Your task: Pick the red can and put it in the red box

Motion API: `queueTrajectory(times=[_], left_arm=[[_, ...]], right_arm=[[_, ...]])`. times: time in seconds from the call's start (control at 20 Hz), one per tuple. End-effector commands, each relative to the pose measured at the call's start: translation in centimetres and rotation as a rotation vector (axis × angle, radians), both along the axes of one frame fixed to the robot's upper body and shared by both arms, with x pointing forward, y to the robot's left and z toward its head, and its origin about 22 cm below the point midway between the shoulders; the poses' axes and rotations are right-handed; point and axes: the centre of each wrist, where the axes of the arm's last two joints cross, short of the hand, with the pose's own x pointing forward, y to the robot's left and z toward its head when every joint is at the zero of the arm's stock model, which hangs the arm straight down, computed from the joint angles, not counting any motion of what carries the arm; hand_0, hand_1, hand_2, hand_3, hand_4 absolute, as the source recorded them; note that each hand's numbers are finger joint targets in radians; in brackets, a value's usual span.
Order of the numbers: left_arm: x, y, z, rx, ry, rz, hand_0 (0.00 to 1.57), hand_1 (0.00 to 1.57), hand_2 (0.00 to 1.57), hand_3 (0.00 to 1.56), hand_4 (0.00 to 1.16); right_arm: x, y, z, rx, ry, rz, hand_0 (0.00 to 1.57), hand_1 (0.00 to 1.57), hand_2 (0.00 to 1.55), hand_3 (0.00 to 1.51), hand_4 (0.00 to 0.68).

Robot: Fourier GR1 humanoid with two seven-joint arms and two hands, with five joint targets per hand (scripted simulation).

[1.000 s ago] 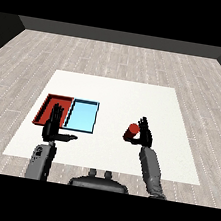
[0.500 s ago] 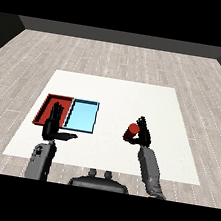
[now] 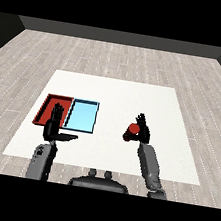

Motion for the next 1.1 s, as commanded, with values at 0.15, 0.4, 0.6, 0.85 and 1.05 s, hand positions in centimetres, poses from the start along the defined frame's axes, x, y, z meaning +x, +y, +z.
queueTrajectory(times=[0.15,0.4,0.6,0.85,1.05], left_arm=[[1.2,-0.7,1.3,0.017,0.006,0.004,0.00,0.00,0.00,0.00,0.00],[0.6,-0.5,-1.4,-0.015,0.016,0.001,0.00,0.00,0.00,0.00,0.00],[-0.7,-0.3,2.8,-0.012,-0.002,-0.021,0.00,0.00,0.00,0.00,0.00],[1.0,0.7,-0.5,0.014,-0.003,0.000,0.00,0.00,0.00,0.00,0.00],[2.2,0.9,0.9,0.016,-0.005,0.008,0.00,0.00,0.00,0.00,0.00]], right_arm=[[-0.6,0.4,0.8,-0.016,0.017,0.017,0.00,0.00,0.00,0.00,0.000],[0.1,0.6,-0.8,-0.012,0.014,0.018,0.00,0.00,0.00,0.00,0.000],[1.7,0.5,0.1,-0.018,0.031,-0.028,0.00,0.00,0.35,0.12,0.000],[1.4,2.5,-1.0,-0.113,0.033,-0.045,1.48,1.48,1.47,1.44,0.662],[1.1,1.4,-0.1,-0.150,0.005,-0.058,1.49,1.49,1.46,1.44,0.667]])
